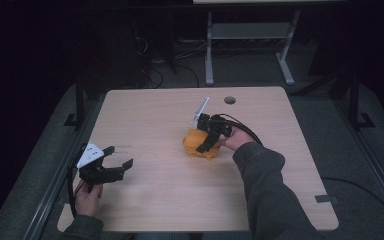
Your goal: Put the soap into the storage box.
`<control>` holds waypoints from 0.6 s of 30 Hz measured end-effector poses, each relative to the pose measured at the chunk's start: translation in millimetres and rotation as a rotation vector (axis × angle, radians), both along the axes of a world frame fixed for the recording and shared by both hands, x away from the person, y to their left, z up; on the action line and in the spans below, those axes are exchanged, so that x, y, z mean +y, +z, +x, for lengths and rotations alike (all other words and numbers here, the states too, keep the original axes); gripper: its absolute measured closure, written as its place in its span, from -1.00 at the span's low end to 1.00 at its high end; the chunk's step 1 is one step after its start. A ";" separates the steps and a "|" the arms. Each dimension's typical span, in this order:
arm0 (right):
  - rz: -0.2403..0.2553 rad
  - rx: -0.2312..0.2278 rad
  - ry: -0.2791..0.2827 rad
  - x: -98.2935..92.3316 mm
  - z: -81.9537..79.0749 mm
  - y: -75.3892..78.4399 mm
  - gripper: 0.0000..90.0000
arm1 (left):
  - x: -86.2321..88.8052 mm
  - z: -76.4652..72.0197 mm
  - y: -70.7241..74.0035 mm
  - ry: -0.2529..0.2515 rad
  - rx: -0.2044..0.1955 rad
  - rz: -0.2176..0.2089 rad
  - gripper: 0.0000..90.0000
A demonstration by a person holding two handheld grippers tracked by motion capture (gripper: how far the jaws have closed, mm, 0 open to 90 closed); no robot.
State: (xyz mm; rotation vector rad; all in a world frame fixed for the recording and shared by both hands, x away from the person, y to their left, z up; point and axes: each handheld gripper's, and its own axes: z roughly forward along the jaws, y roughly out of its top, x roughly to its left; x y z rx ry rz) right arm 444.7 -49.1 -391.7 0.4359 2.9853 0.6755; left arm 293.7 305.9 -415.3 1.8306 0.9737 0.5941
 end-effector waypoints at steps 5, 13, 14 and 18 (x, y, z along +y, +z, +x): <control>0.003 0.007 -0.014 -2.3 -0.6 -0.5 -0.60 | -0.2 0.0 0.0 -0.002 0.000 0.005 -0.70; 0.014 0.010 -0.026 -9.2 -3.3 0.2 -0.62 | -1.5 -0.1 -0.2 -0.005 -0.001 0.006 -0.70; 0.011 0.009 -0.026 -9.5 -3.3 0.3 -0.62 | -1.5 0.0 -0.2 -0.005 0.000 0.006 -0.70; 0.032 -0.002 -0.028 -12.0 -3.9 4.0 -0.64 | -1.3 0.2 -0.4 -0.003 0.000 0.001 -0.70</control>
